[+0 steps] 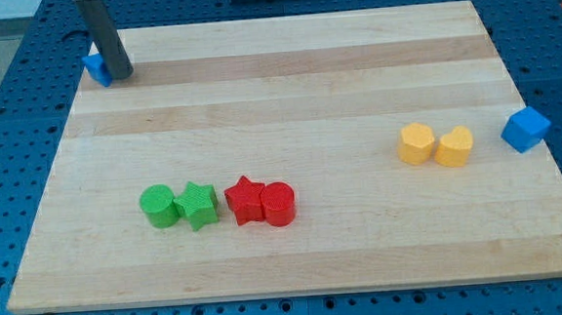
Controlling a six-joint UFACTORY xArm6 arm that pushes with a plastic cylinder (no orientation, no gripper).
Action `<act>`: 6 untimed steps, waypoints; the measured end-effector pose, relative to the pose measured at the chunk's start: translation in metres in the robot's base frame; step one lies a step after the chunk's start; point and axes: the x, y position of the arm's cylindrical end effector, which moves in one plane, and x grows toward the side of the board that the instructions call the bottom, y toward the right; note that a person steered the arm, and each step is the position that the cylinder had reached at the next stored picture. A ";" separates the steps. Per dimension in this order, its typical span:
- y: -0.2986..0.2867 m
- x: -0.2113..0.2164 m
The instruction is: Nudge the blue triangle right a bit
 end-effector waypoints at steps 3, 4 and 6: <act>-0.063 0.015; -0.070 0.011; -0.068 -0.007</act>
